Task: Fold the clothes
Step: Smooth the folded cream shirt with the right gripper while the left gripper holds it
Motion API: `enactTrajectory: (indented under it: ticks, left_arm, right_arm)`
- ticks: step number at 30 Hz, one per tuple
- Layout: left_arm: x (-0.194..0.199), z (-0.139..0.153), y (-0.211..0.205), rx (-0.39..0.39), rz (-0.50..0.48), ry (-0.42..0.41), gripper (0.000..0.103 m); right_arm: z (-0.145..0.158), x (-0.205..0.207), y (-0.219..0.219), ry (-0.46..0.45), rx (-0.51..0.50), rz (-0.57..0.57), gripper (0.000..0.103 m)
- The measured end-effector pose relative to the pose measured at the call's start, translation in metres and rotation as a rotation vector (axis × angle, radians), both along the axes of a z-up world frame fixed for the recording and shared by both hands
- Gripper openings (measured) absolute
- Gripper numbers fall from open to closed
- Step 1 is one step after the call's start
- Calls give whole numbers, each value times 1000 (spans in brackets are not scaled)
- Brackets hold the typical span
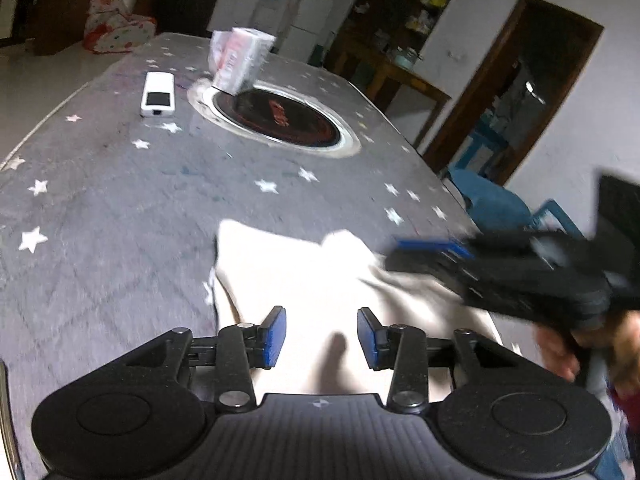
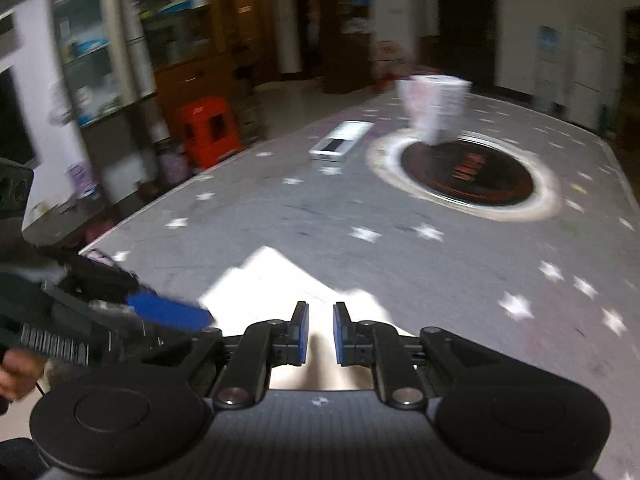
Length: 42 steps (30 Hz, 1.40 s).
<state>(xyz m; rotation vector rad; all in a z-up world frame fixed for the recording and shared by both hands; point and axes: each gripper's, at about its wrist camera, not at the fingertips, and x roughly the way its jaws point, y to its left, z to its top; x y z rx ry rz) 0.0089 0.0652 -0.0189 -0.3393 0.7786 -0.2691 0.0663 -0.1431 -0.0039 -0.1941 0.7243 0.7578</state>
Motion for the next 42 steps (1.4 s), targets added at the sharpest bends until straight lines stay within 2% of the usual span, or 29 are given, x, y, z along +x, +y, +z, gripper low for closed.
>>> enactTrajectory:
  ticks: [3, 8, 10, 16, 19, 24, 29, 32, 36, 39, 42]
  left_arm:
    - [9, -7, 3, 10, 28, 16, 41]
    - [11, -12, 4, 24, 30, 17, 42]
    - [11, -12, 3, 32, 28, 16, 42]
    - [12, -12, 3, 35, 29, 25, 42]
    - [11, -11, 1, 45, 27, 23, 42]
    - [12, -12, 1, 47, 22, 25, 42]
    - [13, -12, 3, 31, 24, 32, 42]
    - [13, -12, 2, 41, 20, 26, 44]
    - [12, -12, 1, 47, 17, 23, 44]
    - [12, -11, 1, 48, 16, 28, 44]
    - [9, -6, -2, 78, 5, 21, 45]
  right_arm:
    - [-7, -2, -29, -3, -17, -108, 12]
    - [-29, 3, -77, 55, 0, -265, 12]
    - [-35, 6, -86, 80, 18, -286, 11]
    - [-23, 10, -96, 22, 75, -332, 11]
    - [-28, 17, -100, 14, 47, -359, 12]
    - [-42, 24, -106, 52, 13, -374, 11]
    - [-21, 8, -117, 10, 60, -388, 12]
    - [-12, -9, -118, 6, 75, -341, 12]
    - [-19, -26, -106, 5, 30, -267, 12]
    - [-33, -25, -102, 19, -28, -283, 12]
    - [-27, -31, -105, 11, -5, -292, 12]
